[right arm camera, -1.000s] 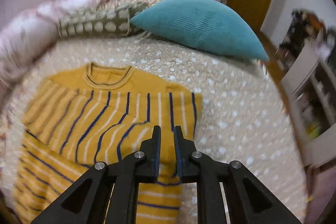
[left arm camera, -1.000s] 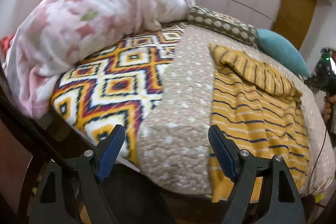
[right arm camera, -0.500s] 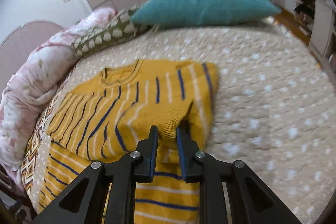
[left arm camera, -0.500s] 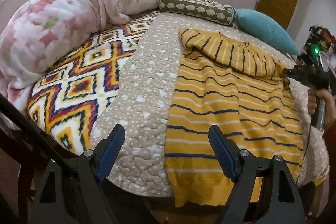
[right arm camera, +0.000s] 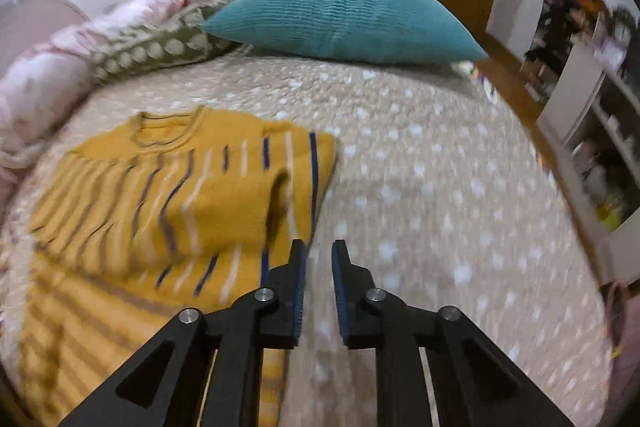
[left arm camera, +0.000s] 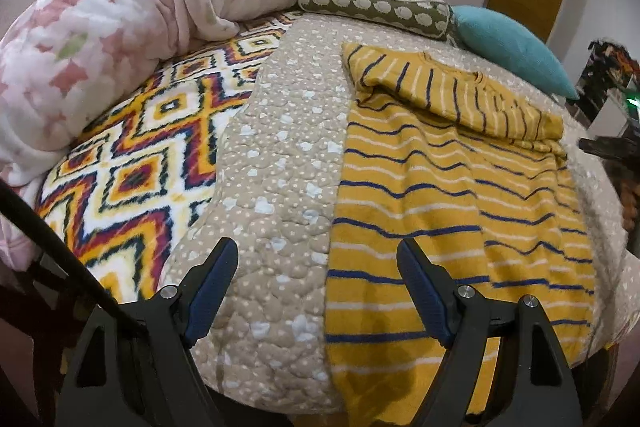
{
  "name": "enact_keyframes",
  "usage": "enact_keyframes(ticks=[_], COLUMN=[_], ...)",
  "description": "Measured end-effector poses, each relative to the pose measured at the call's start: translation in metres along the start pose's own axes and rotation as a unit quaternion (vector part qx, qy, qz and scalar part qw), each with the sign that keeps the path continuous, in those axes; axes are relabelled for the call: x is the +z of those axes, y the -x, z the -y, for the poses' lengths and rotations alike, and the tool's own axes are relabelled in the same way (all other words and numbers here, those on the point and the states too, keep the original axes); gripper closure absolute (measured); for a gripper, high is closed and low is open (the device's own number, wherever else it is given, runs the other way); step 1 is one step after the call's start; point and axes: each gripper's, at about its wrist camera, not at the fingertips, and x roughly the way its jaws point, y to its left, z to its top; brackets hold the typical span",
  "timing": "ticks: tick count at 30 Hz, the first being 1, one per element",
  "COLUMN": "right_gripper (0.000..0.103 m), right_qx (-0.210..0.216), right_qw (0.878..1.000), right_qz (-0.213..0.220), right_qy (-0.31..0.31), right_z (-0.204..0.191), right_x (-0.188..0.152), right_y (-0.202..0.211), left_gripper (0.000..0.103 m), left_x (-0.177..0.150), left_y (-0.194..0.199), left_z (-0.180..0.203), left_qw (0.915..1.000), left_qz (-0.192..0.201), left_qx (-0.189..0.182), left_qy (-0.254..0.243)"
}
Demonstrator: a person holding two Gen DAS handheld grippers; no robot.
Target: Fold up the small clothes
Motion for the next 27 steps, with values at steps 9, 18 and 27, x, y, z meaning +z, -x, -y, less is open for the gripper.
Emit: enact_keyframes(ticks=[9,18,27], right_gripper=[0.087,0.089,0.055], right_qx=[0.110,0.126,0.146], right_qw=[0.992,0.982,0.985], right_qz=[0.029,-0.038,-0.032], right_qy=[-0.046,-0.135,-0.087], right_z=[-0.006,-0.023,0.013], right_x=[-0.014,-0.004,-0.089], right_y=[0.012,-0.062,0.030], left_gripper=[0.022,0.022,0.017], left_x=[-0.016,-0.018,-0.001], left_y=[-0.012,-0.016,-0.042], left_z=[-0.003,-0.019,-0.018], left_qw=[0.9986,0.9977,0.9940], left_qz=[-0.026,-0.029,-0.047], left_qx=[-0.023,-0.019,-0.095], left_qy=[0.039,0.058,0.028])
